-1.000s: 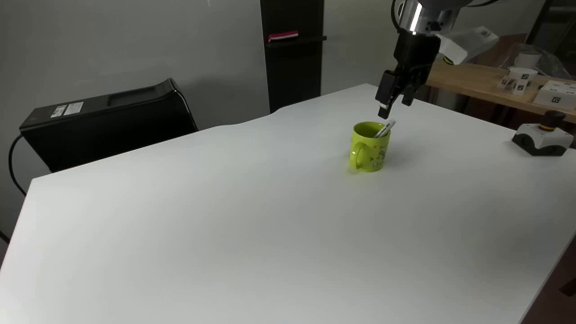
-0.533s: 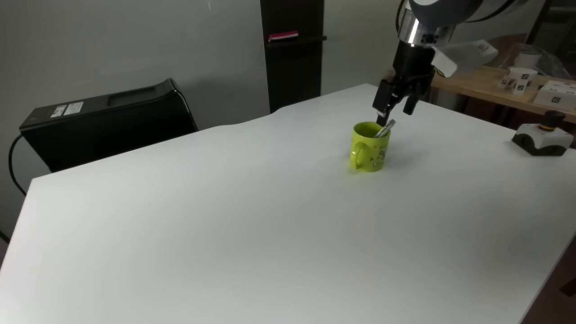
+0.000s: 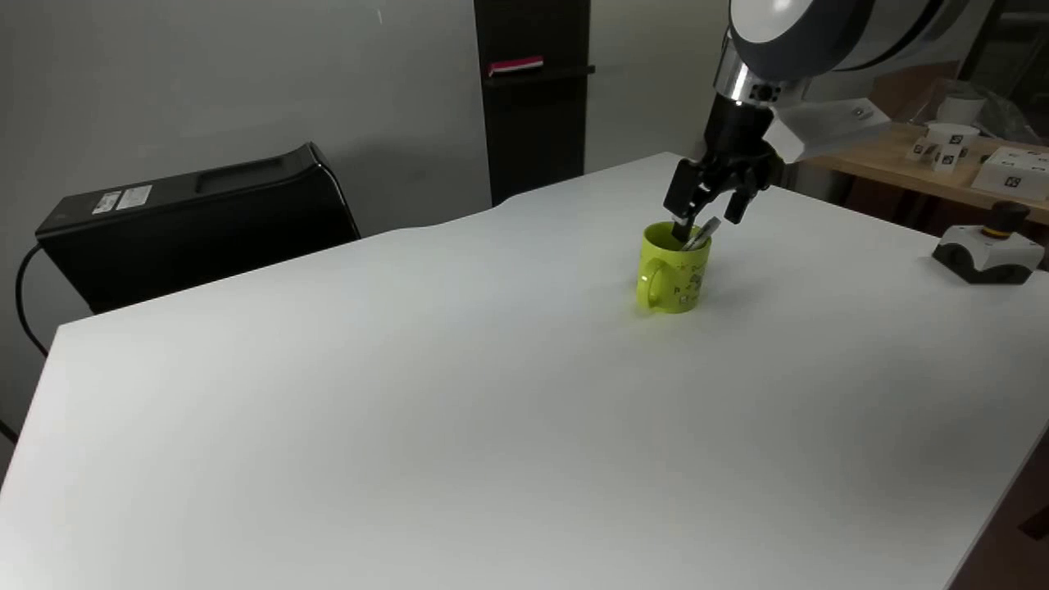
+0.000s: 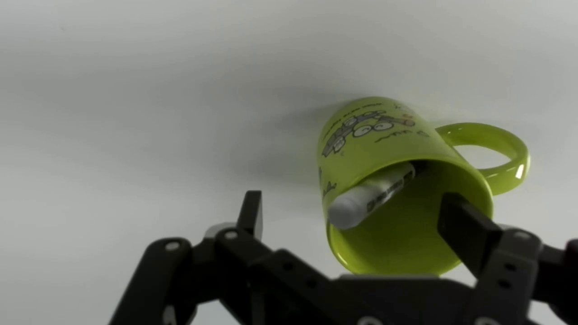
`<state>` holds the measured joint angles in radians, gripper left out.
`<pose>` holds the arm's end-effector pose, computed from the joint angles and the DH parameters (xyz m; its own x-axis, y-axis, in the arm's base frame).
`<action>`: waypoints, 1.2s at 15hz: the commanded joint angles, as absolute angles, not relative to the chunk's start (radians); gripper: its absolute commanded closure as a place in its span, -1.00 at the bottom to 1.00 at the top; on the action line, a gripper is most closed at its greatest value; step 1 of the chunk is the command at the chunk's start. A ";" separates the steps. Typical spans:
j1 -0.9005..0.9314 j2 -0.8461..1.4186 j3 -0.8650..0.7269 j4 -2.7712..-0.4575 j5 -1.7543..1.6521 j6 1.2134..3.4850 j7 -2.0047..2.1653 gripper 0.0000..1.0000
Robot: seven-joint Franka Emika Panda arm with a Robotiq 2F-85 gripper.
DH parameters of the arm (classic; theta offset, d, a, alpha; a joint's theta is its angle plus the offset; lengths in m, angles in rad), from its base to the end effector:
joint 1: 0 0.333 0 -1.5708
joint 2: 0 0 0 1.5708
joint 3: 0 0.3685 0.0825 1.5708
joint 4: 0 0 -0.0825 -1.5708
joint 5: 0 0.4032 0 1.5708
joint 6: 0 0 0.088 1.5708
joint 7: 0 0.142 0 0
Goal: Pick up the marker from the cup and put it on the table
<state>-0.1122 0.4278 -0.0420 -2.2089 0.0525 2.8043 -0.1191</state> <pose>0.5982 -0.0950 0.1960 0.9830 -0.0758 0.1671 -0.0789 -0.9968 0.0119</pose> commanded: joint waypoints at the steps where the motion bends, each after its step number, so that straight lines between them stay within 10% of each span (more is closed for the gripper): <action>1: -0.115 0.437 -0.025 -2.183 0.076 2.803 -0.084 -1.00; 18: -0.102 0.438 -0.042 -2.190 0.060 2.792 -0.055 -1.00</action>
